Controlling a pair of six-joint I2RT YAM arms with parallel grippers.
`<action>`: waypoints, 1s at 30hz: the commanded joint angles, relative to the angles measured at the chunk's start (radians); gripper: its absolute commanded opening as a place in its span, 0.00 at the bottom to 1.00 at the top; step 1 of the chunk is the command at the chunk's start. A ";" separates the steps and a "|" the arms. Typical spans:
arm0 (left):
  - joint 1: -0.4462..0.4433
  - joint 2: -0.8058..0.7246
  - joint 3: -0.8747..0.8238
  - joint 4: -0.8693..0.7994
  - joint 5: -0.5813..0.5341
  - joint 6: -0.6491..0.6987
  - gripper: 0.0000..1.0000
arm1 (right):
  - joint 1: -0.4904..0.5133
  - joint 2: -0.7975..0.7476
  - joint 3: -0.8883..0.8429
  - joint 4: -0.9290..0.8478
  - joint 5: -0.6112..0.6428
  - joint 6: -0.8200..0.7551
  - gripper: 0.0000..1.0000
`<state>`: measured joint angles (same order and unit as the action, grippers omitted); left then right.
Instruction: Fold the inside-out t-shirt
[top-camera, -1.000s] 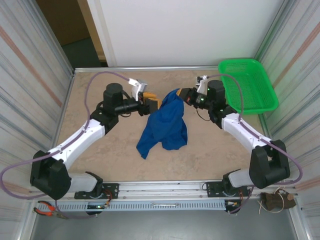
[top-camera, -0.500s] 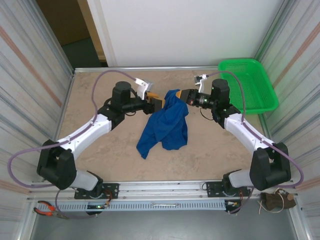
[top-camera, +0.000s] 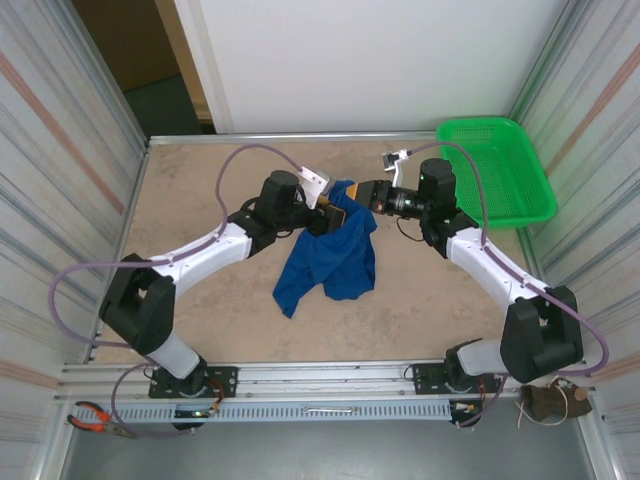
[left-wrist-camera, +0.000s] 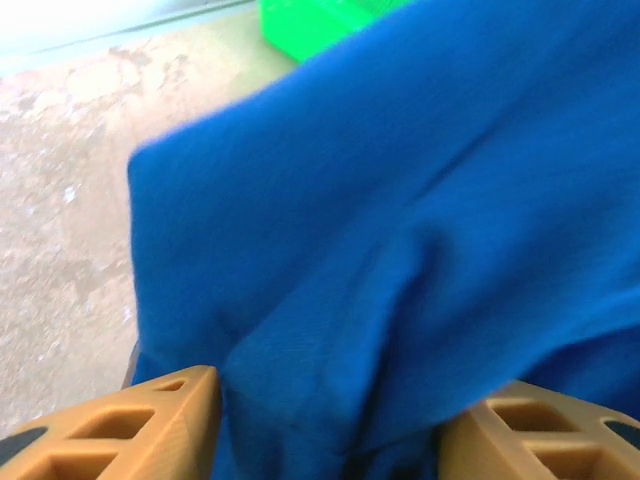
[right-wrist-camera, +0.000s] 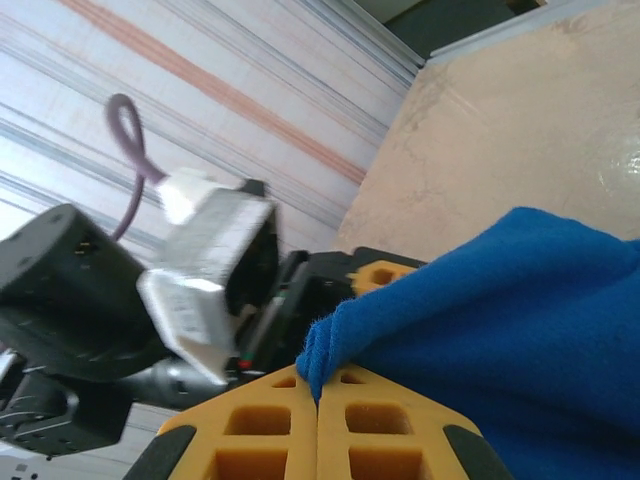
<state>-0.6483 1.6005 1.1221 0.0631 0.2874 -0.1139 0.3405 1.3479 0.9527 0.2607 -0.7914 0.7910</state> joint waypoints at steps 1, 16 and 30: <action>0.000 0.033 0.028 -0.032 -0.101 0.029 0.55 | 0.006 -0.052 0.044 0.021 -0.037 -0.032 0.00; 0.150 -0.037 -0.020 0.202 0.470 -0.140 0.00 | -0.059 -0.038 -0.011 -0.105 0.108 -0.116 0.00; 0.222 -0.042 0.001 0.344 0.818 -0.357 0.00 | -0.067 0.057 0.078 -0.353 0.464 -0.110 0.63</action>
<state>-0.4328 1.5970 1.1183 0.3126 1.0401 -0.4221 0.2737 1.5116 1.0489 -0.0257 -0.4435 0.6724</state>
